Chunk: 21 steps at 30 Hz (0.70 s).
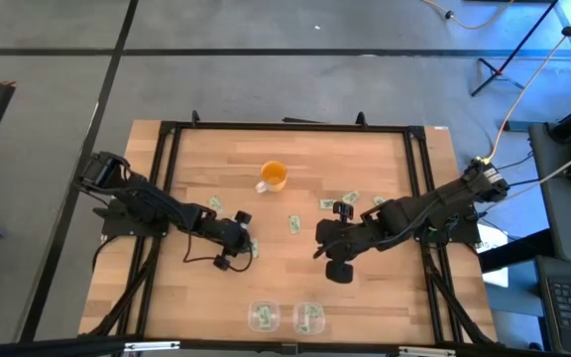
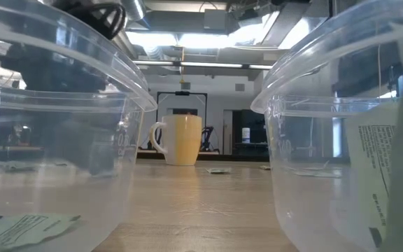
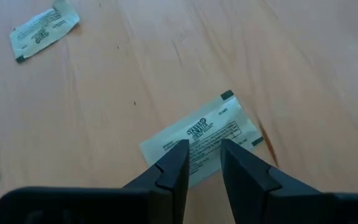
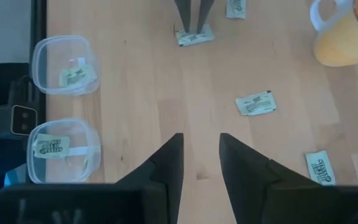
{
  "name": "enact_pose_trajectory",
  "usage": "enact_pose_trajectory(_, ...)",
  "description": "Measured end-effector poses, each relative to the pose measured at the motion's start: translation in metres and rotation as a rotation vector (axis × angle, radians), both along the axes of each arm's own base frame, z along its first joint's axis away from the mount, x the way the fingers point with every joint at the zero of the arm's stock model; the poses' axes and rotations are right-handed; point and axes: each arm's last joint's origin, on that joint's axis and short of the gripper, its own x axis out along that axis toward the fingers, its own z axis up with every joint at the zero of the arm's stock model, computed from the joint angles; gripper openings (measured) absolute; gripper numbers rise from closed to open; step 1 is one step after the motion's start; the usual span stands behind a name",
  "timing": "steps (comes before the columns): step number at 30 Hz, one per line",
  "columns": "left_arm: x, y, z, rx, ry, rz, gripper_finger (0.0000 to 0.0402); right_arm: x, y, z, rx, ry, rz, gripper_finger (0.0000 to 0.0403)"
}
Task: Pick and place items into bin
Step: Put the green stevia packet into the left transparent bin
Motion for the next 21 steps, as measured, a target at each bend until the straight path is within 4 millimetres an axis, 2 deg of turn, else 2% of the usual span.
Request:
enact_pose_trajectory(13,0.001,0.004,-0.007,-0.03,0.039,-0.007,0.0015,0.006,-0.009,-0.001,-0.044,-0.038,0.054,0.0106)
enact_pose_trajectory(17,0.001,0.004,-0.007,-0.029,0.043,-0.006,0.0003,0.007,-0.016,-0.02,-0.02,-0.083,0.104,0.0106)
enact_pose_trajectory(21,0.0,0.004,-0.006,-0.036,0.044,-0.01,0.0003,-0.002,-0.028,-0.048,0.054,-0.157,0.125,0.0106)
